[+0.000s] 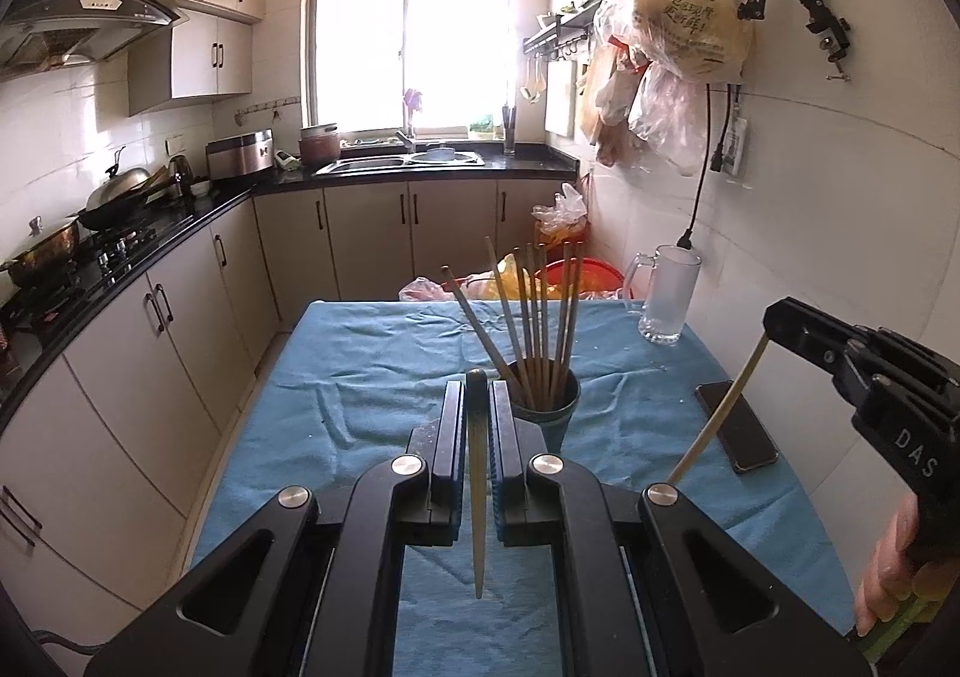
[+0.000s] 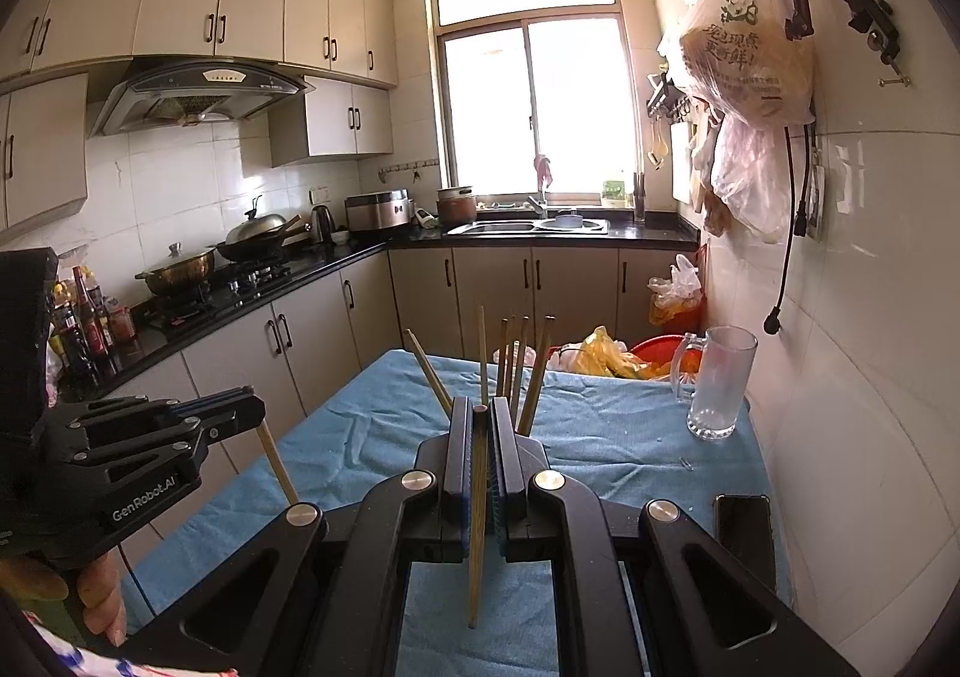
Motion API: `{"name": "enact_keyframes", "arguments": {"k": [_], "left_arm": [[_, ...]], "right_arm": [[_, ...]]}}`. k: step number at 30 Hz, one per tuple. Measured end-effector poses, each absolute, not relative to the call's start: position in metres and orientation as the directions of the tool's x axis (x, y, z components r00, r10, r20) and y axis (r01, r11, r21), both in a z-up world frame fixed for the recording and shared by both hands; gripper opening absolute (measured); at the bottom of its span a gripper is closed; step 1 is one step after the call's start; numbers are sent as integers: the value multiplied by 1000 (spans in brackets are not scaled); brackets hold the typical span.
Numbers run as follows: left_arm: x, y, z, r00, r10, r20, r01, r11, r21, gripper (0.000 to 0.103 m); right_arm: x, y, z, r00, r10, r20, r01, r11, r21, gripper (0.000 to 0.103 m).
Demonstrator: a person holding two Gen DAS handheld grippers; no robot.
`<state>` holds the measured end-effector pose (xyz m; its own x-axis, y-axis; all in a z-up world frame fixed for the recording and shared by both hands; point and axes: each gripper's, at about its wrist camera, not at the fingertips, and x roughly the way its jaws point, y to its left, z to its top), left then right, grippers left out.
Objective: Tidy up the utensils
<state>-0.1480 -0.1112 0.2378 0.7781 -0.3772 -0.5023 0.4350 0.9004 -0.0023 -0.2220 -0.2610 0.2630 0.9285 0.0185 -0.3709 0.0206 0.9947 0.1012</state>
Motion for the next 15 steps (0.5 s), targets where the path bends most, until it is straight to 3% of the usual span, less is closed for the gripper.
{"name": "enact_keyframes", "arguments": {"k": [15], "left_arm": [[-145, -107, 238, 791, -351, -502, 409, 912, 7, 7]], "right_arm": [[-219, -255, 268, 929, 17, -369, 12, 997, 76, 6]]}}
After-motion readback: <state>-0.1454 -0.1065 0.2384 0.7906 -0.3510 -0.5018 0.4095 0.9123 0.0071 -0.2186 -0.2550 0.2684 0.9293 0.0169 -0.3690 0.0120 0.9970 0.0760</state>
